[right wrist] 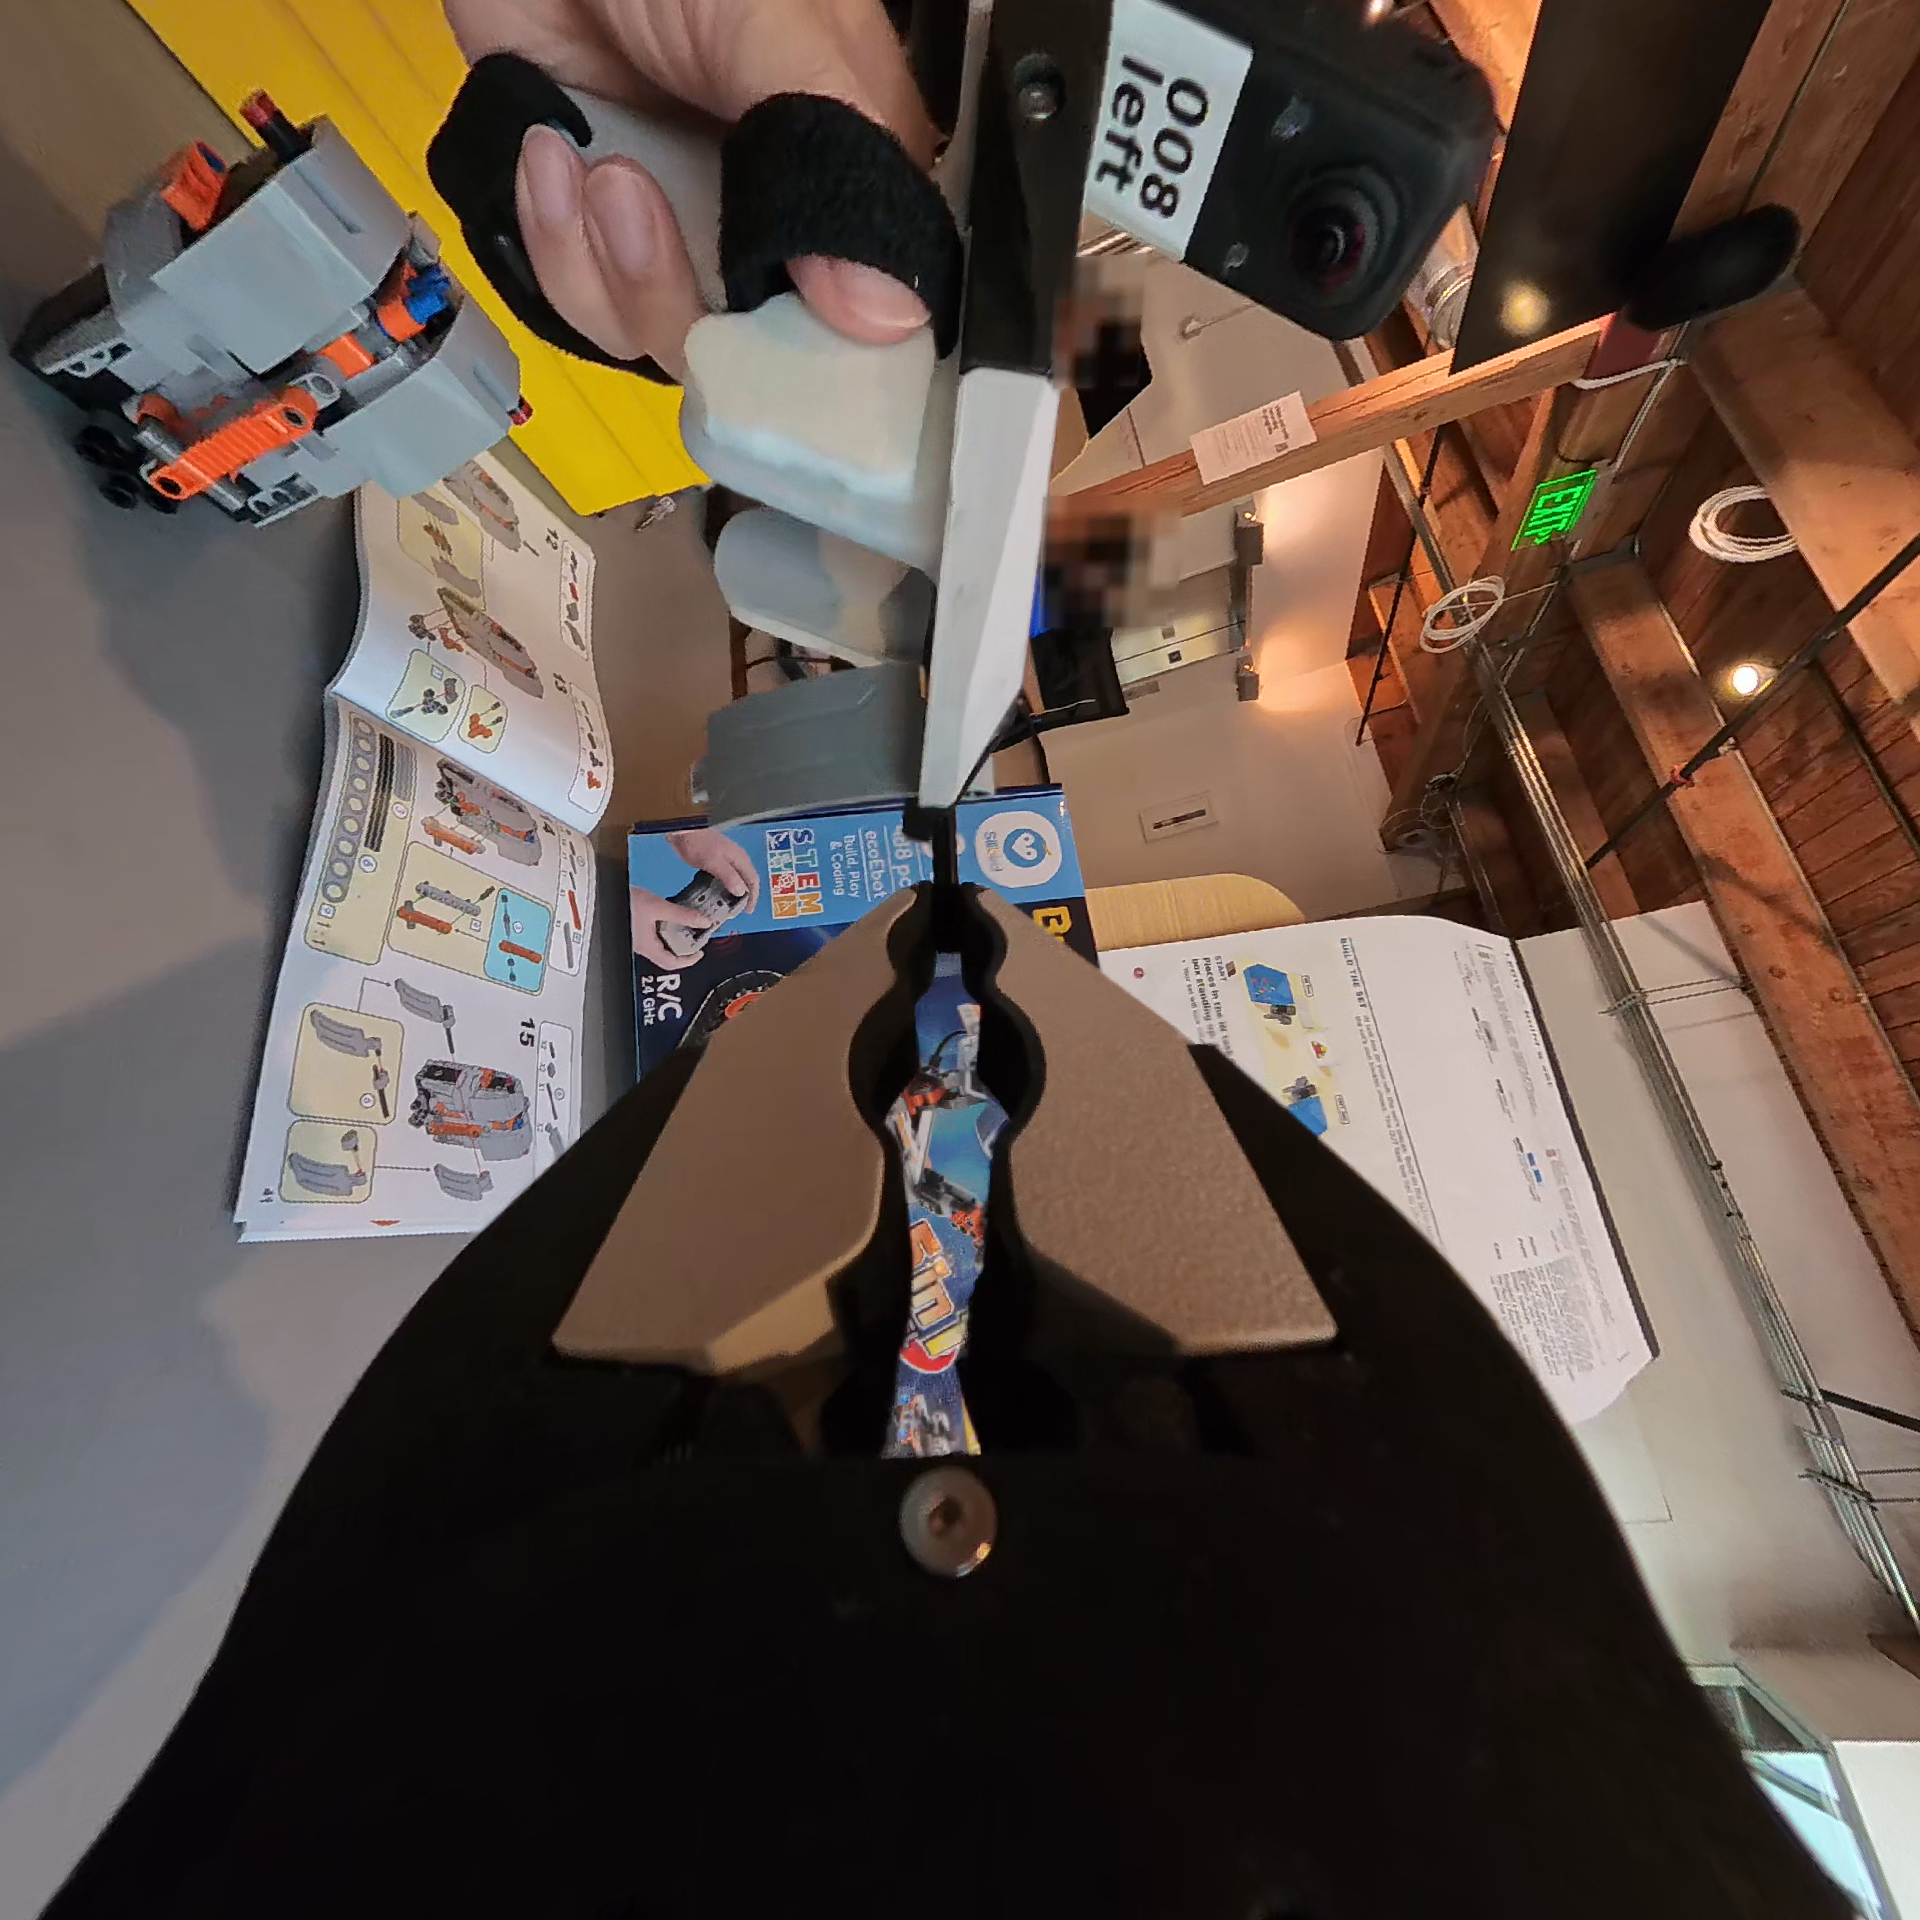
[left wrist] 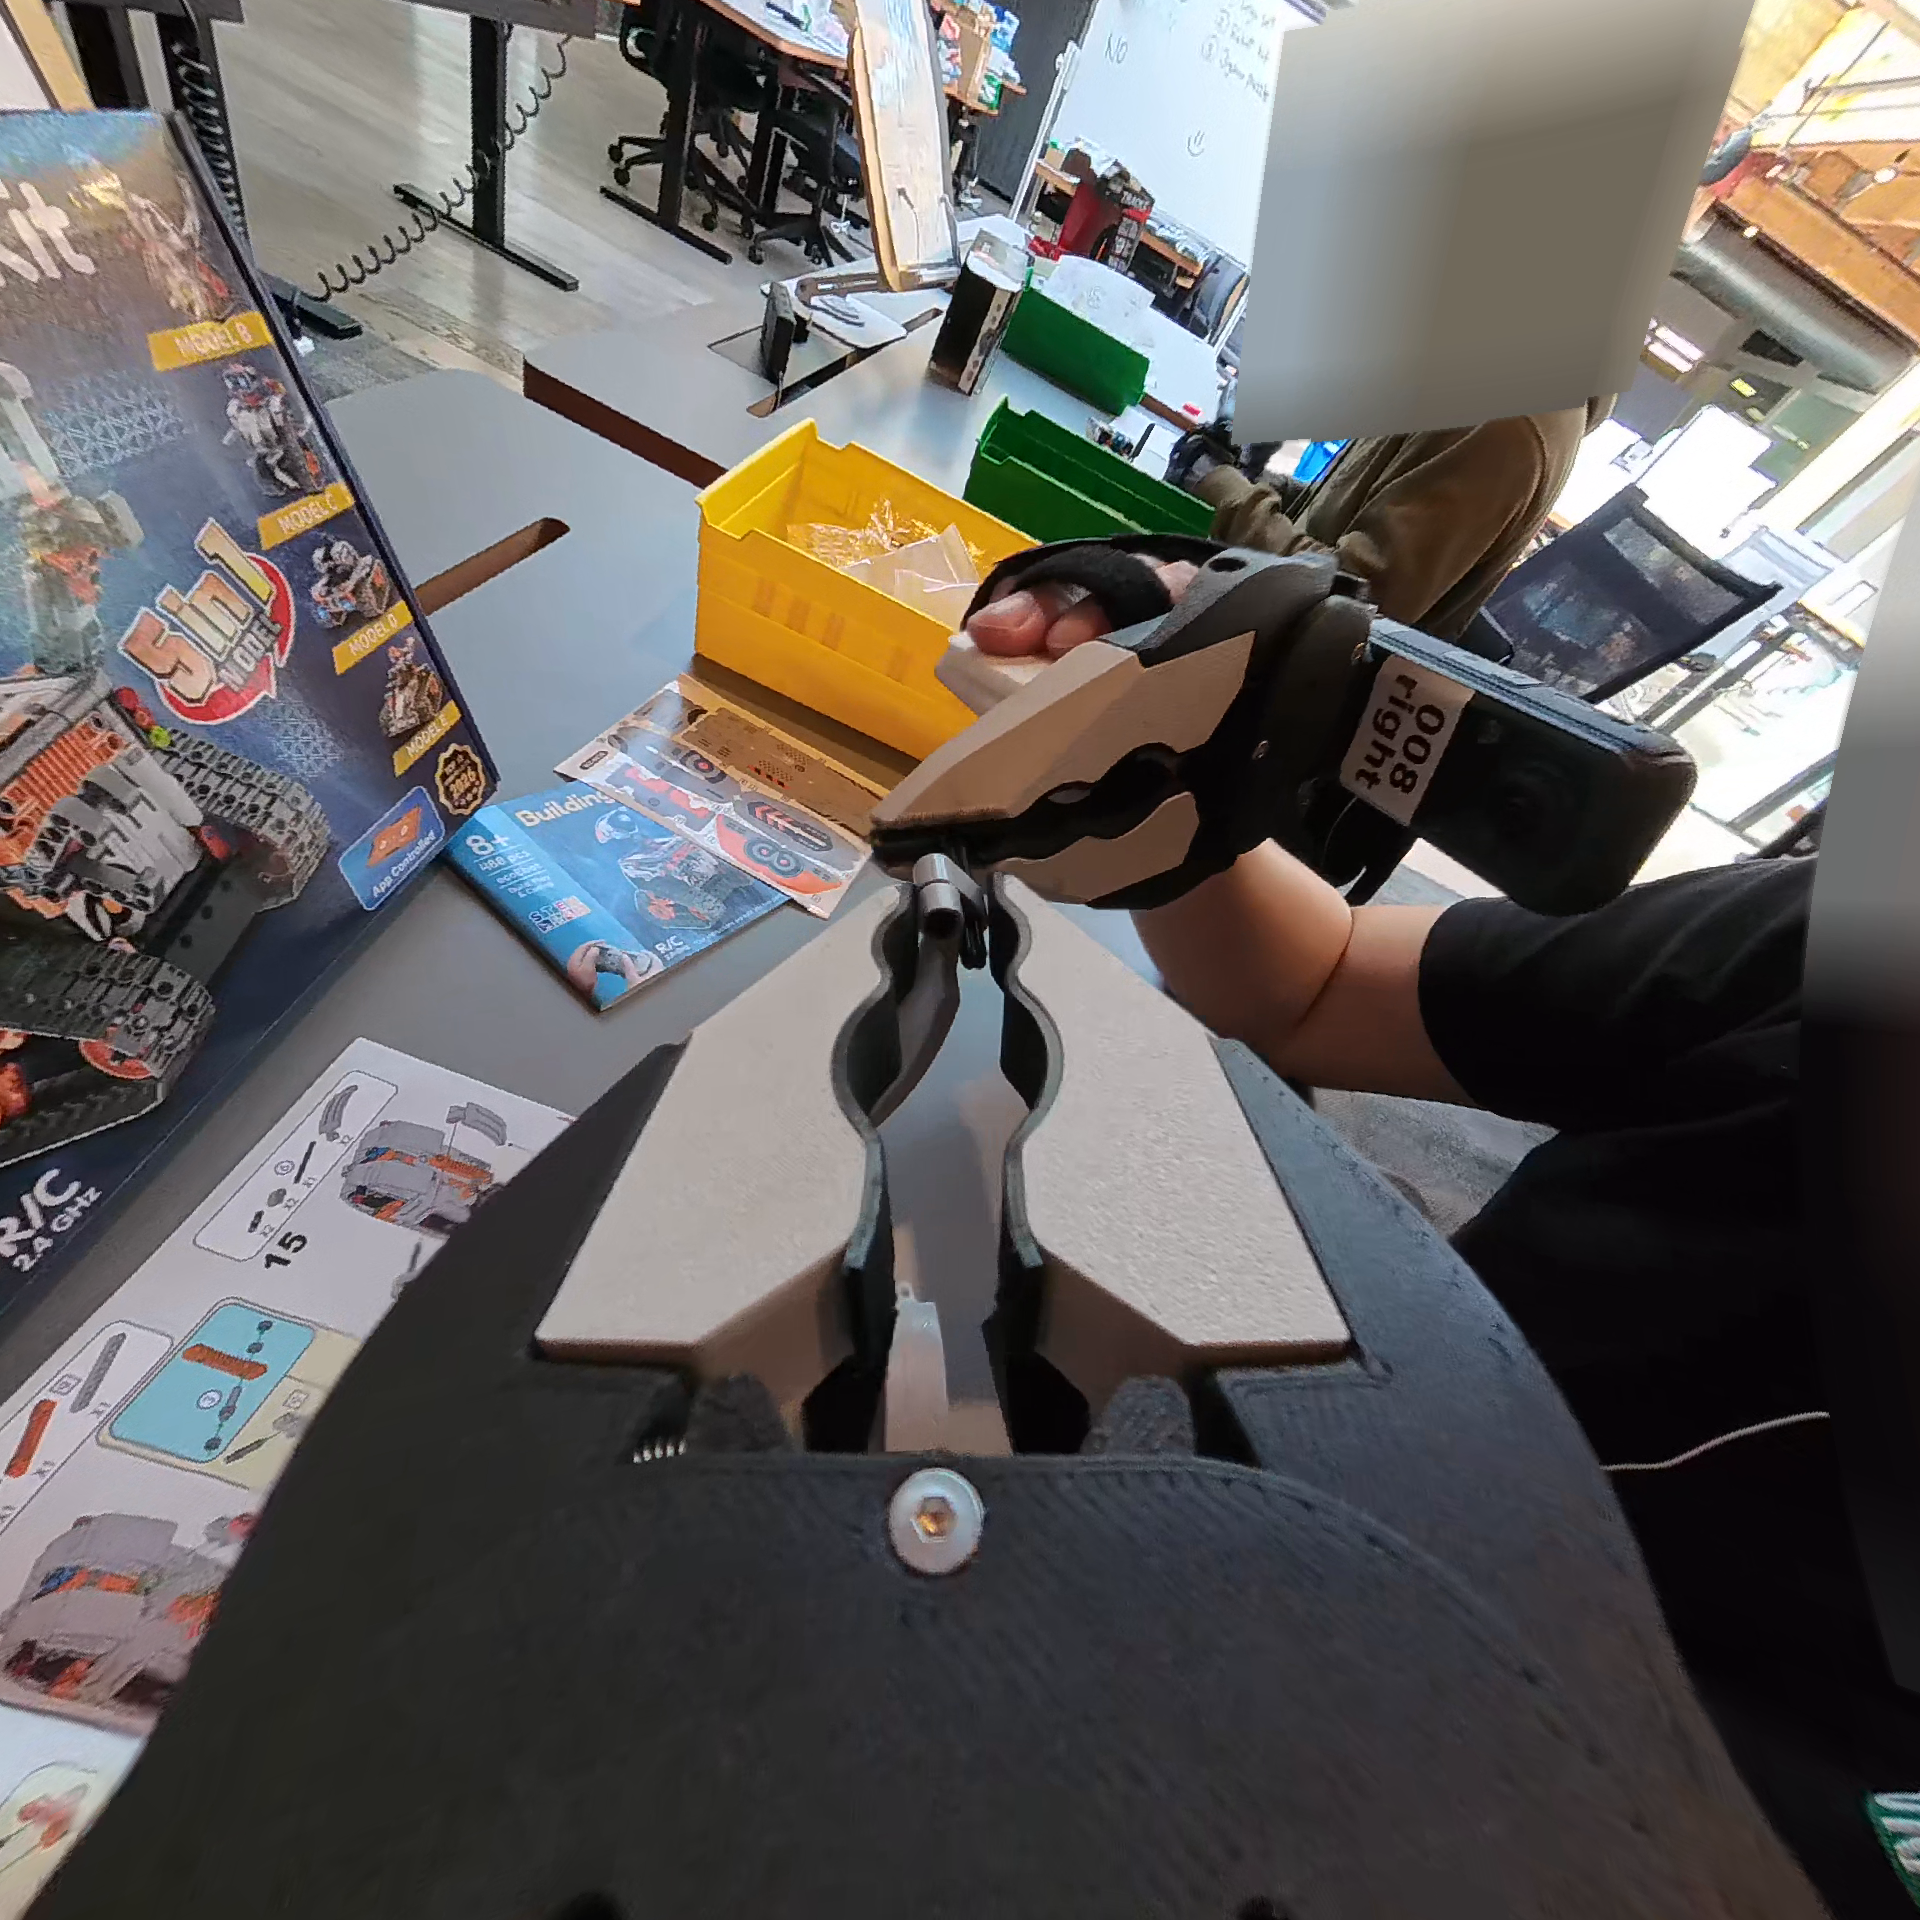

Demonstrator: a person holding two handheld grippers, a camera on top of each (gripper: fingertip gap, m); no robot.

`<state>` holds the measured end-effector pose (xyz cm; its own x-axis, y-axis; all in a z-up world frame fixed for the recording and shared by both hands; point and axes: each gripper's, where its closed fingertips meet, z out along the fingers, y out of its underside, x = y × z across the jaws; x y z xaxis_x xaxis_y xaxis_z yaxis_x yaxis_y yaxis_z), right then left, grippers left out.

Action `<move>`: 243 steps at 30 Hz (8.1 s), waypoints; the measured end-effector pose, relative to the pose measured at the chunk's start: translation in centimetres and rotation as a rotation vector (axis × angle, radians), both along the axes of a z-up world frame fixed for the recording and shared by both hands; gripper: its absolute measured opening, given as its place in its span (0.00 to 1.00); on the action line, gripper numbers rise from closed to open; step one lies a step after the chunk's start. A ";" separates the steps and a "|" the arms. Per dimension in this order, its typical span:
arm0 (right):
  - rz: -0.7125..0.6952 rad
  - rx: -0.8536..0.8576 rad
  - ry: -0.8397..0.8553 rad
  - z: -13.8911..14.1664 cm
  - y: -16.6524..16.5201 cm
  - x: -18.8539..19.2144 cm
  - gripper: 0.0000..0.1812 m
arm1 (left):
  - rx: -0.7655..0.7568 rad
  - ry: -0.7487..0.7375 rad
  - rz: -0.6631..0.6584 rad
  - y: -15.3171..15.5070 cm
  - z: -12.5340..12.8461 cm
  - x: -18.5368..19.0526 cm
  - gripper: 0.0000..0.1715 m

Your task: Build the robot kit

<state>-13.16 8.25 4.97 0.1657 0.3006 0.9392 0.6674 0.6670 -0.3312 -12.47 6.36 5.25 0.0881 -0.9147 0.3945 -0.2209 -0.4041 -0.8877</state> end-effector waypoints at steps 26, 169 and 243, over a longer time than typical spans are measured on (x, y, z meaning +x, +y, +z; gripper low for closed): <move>-0.226 -1.016 -0.087 -13.1 2.6 5.1 0.11 | -0.033 -0.099 0.178 2.5 3.0 -4.6 0.05; 0.438 -0.744 -0.397 -21.1 -9.4 -5.2 0.01 | -0.150 -0.029 0.082 1.3 0.8 -4.0 0.05; 0.094 -1.178 0.097 -18.7 -3.0 6.2 0.13 | -0.608 0.579 -0.015 -0.6 -15.4 -0.6 0.05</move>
<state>-6.97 5.26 -13.68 0.1520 0.9865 0.0607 0.5702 -0.0374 -0.8207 -13.10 5.73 -10.18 0.4180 -0.5601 0.7153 -0.5837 -0.7689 -0.2610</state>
